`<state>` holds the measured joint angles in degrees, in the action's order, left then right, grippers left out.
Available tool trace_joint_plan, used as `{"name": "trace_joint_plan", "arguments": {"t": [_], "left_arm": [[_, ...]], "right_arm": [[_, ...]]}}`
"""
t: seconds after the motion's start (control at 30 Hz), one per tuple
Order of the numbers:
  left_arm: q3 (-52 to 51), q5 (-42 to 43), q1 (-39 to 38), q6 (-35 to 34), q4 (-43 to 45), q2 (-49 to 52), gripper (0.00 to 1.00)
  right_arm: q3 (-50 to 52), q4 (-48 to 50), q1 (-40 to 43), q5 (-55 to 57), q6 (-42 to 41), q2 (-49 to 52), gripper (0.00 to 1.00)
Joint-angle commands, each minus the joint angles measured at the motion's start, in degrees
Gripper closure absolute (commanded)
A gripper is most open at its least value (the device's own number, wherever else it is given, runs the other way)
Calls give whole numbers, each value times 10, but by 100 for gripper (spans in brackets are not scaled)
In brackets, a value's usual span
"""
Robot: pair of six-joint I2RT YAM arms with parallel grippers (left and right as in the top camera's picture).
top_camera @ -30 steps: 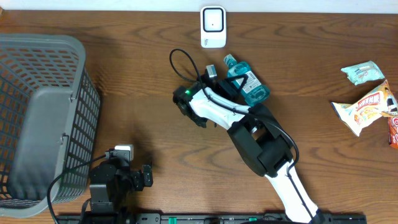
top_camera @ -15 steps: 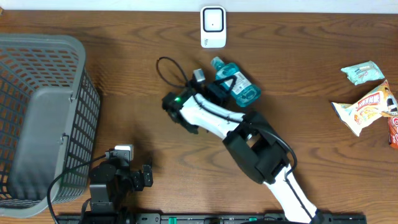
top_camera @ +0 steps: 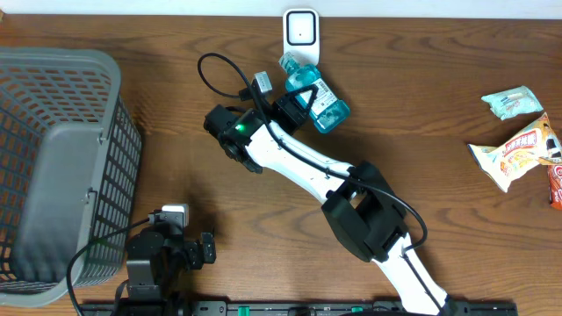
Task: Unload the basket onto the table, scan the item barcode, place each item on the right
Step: 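Carry the bottle toward the white scanner with the right gripper, then hold the bottle label in front of the white scanner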
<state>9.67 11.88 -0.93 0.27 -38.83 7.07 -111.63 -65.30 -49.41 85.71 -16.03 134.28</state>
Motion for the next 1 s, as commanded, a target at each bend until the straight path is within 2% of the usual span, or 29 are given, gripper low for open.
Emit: {"name": "trace_joint_plan", "arguments": {"t": [0.0, 0.2, 0.37, 0.53, 0.73, 0.97], "left_arm": [[-3, 1, 0, 6, -7, -1, 2], [-3, 1, 0, 6, -7, -1, 2], [-3, 1, 0, 6, -7, -1, 2], [-3, 1, 0, 6, -7, -1, 2], [-3, 1, 0, 6, -7, -1, 2], [-3, 1, 0, 6, -7, -1, 2]], "right_arm": [[-16, 2, -1, 49, 3, -28, 99], [-16, 2, 9, 13, 2, -28, 99], [-16, 2, 52, -144, 2, -28, 99], [-16, -11, 102, -254, 3, -28, 99], [-34, -31, 148, -525, 2, -34, 99], [-68, -43, 186, -695, -9, -102, 99]]}}
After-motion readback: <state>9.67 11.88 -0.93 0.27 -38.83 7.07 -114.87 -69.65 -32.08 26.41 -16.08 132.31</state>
